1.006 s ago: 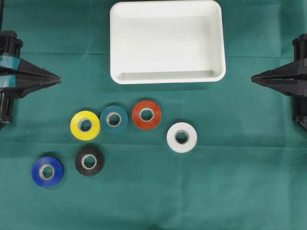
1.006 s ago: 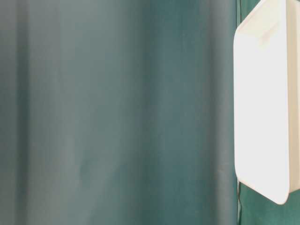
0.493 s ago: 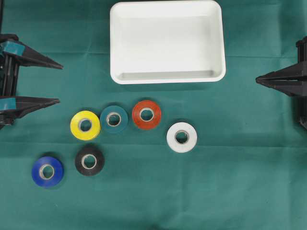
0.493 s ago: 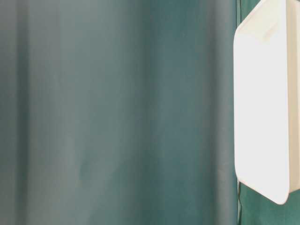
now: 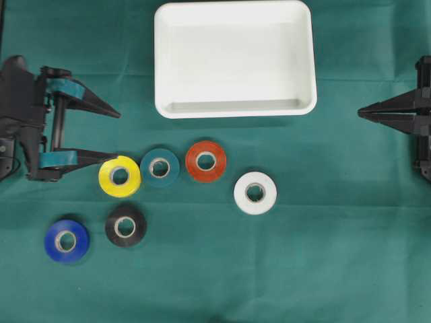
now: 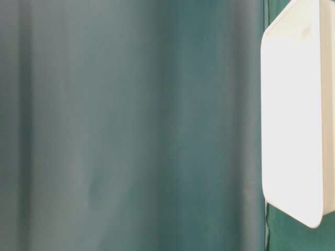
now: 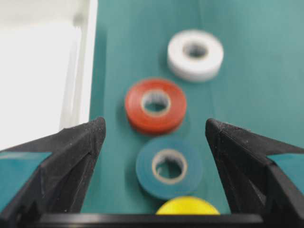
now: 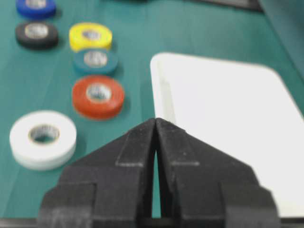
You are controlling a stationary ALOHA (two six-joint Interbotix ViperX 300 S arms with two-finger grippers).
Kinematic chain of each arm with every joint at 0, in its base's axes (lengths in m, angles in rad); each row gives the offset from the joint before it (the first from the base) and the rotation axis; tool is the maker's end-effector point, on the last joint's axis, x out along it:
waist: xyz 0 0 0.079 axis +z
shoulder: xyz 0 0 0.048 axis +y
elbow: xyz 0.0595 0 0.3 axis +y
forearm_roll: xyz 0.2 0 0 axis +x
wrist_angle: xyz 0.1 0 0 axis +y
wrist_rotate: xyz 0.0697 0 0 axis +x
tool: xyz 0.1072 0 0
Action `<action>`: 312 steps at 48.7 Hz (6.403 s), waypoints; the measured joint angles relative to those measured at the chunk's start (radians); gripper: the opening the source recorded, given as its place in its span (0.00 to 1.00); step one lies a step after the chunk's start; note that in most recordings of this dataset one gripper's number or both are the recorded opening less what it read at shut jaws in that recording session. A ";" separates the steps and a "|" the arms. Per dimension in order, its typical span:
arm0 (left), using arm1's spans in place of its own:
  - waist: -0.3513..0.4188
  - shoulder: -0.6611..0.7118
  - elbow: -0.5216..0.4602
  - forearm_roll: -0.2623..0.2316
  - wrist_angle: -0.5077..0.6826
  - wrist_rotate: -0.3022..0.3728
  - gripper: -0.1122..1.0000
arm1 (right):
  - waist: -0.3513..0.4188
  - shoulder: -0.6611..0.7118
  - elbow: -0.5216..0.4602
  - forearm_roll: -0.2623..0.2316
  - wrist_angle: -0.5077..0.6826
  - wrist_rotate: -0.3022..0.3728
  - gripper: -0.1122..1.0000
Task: Put the tape into the white case with the left arm.
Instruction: 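Move the left gripper forward toward the tape rolls, opening it, then reach the left gripper over the red tape roll and lower into its hole, then grasp the red tape and carry it into the white tray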
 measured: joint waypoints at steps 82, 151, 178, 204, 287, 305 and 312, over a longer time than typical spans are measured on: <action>0.011 0.129 -0.055 -0.002 0.193 -0.005 1.00 | -0.002 -0.080 0.100 -0.008 0.098 0.003 0.02; -0.074 0.759 -0.495 0.000 0.183 0.005 1.00 | -0.002 -0.080 0.112 -0.012 0.098 0.006 0.02; -0.067 0.864 -0.532 0.000 0.183 0.006 1.00 | 0.000 -0.080 0.112 -0.012 0.098 0.008 0.02; -0.055 0.893 -0.546 0.000 0.183 0.008 0.99 | 0.000 -0.080 0.123 -0.012 0.098 0.008 0.02; 0.112 0.712 -0.600 0.002 0.449 0.120 0.32 | -0.002 -0.089 0.123 -0.012 0.098 0.008 0.02; 0.244 0.736 -0.600 0.002 0.448 0.186 0.32 | -0.002 -0.089 0.121 -0.012 0.098 0.008 0.02; 0.264 0.750 -0.600 0.002 0.440 0.187 0.32 | 0.000 -0.091 0.123 -0.012 0.098 0.008 0.02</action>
